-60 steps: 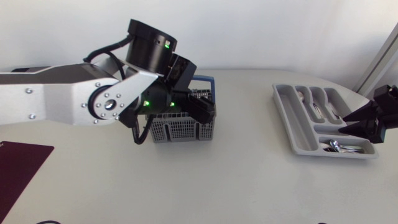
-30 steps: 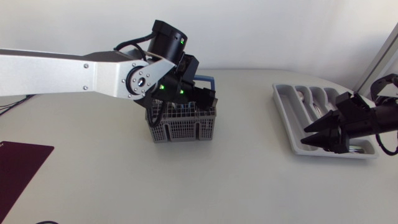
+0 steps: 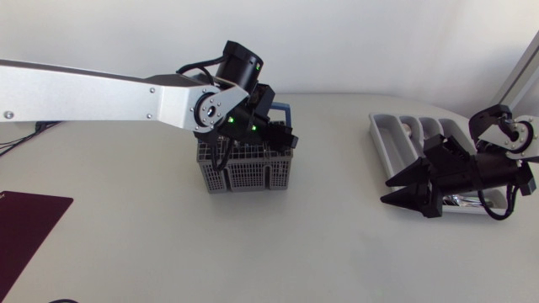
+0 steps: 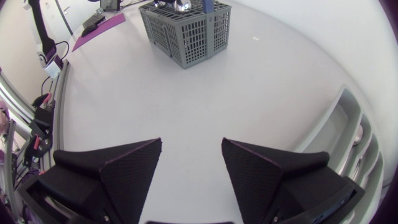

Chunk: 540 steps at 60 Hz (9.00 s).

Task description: Transfer all utensils from the basket to the drawer tray.

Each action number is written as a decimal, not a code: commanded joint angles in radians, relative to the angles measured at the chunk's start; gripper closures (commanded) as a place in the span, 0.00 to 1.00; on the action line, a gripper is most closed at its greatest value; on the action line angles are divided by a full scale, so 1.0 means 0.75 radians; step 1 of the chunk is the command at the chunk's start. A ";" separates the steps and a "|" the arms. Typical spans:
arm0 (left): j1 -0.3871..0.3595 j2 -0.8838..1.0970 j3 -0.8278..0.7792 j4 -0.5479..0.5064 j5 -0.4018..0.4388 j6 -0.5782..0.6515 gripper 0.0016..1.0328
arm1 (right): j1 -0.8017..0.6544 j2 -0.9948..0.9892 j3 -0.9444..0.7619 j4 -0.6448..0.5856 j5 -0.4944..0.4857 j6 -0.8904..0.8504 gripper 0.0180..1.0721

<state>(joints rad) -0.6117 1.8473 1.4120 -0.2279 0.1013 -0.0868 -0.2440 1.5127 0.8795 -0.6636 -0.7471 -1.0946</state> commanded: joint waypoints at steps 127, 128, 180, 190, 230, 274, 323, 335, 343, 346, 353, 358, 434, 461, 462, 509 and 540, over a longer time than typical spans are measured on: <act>0.120 -0.581 -0.359 0.081 0.824 -0.081 0.97 | 0.655 -0.393 -0.017 0.351 0.041 0.568 0.32; 0.116 -0.585 -0.363 0.065 0.824 -0.060 0.97 | 0.671 -0.391 -0.015 0.365 0.045 0.582 0.32; 0.010 -0.675 -0.445 -0.017 0.859 0.009 0.97 | 0.916 -0.377 -0.027 0.425 0.045 0.670 0.83; 0.008 -0.688 -0.455 -0.017 0.859 0.011 0.97 | 0.914 -0.360 -0.021 0.416 0.045 0.674 0.92; 0.079 -0.753 -0.406 0.052 0.775 0.001 0.13 | 0.843 -0.328 -0.085 0.308 0.117 0.537 0.95; 0.265 -0.620 -0.490 0.036 0.319 0.189 0.14 | -0.344 -0.021 -0.105 0.490 0.387 -0.475 0.94; 0.229 -0.585 -0.449 -0.062 0.192 0.177 0.14 | -0.644 0.351 -0.054 0.979 0.583 -0.817 0.52; 0.231 -0.573 -0.420 -0.097 0.188 0.173 0.14 | -0.650 0.233 -0.150 0.979 0.575 -0.850 0.47; 0.233 -0.561 -0.408 -0.107 0.186 0.167 0.14 | -0.648 0.118 -0.144 0.887 0.542 -0.798 0.43; 0.235 -0.557 -0.406 -0.107 0.186 0.163 0.14 | -0.644 0.075 -0.136 0.846 0.518 -0.741 0.40; 0.237 -0.532 -0.404 -0.105 0.184 0.159 0.14 | -0.603 0.012 -0.132 0.758 0.493 -0.625 0.35; 0.241 -0.502 -0.392 -0.101 0.170 0.140 0.14 | -0.546 -0.011 -0.134 0.690 0.491 -0.549 0.33; 0.298 -0.131 -0.128 -0.177 0.086 -0.232 0.76 | 0.282 -0.348 -0.330 0.623 0.679 0.200 0.30; 0.282 -0.109 -0.101 -0.175 0.086 -0.234 0.85 | 0.340 -0.399 -0.352 0.621 0.724 0.202 0.30; 0.282 -0.103 -0.099 -0.177 0.090 -0.234 0.86 | 0.340 -0.399 -0.352 0.621 0.724 0.202 0.30; 0.366 -0.264 -0.228 -0.115 0.464 -0.232 0.97 | 0.405 -0.456 -0.373 0.607 0.775 0.220 0.30; 0.404 -0.604 -0.359 -0.007 0.685 -0.236 0.97 | 0.470 -0.561 -0.346 0.578 0.749 0.318 0.29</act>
<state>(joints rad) -0.3141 1.4368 1.1694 -0.2474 0.5846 -0.2405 0.0952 1.1110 0.6262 -0.2134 -0.1776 -0.8925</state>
